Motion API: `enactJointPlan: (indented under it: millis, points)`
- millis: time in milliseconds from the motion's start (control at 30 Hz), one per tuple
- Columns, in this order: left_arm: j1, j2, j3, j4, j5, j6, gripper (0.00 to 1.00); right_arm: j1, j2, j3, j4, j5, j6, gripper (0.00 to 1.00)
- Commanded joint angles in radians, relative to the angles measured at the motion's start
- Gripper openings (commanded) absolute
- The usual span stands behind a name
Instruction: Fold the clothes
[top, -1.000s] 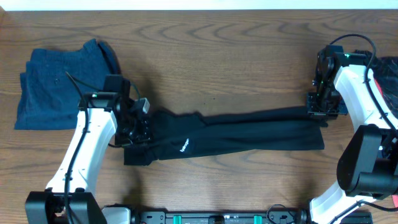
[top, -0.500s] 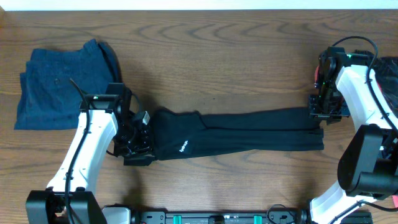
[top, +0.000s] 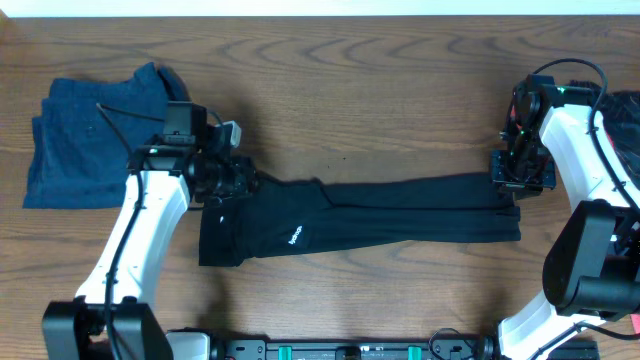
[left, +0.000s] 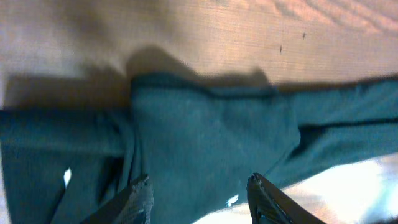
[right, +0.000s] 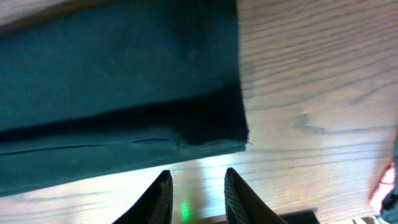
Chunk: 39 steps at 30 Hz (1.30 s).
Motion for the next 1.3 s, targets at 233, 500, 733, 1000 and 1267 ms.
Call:
enactJointPlan:
  millis: [233, 500, 733, 1000, 1267]
  points:
    - [-0.223, 0.114, 0.011, 0.143, 0.013, -0.097, 0.51, -0.001, -0.015, -0.088, 0.045, -0.028, 0.005, 0.31]
    - [-0.360, 0.226, 0.011, 0.295, -0.100, -0.284, 0.51, -0.001, -0.015, -0.121, 0.077, -0.031, 0.005, 0.34]
    - [-0.395, 0.307, 0.011, 0.333, -0.119, -0.303, 0.51, -0.001, -0.015, -0.161, 0.110, -0.031, 0.005, 0.36]
    - [-0.395, 0.308, 0.013, 0.321, -0.124, -0.304, 0.11, -0.001, -0.015, -0.175, 0.130, -0.031, 0.004, 0.37]
    - [-0.395, 0.200, 0.021, 0.223, -0.103, -0.303, 0.06, -0.001, -0.015, -0.175, 0.132, -0.031, 0.004, 0.38]
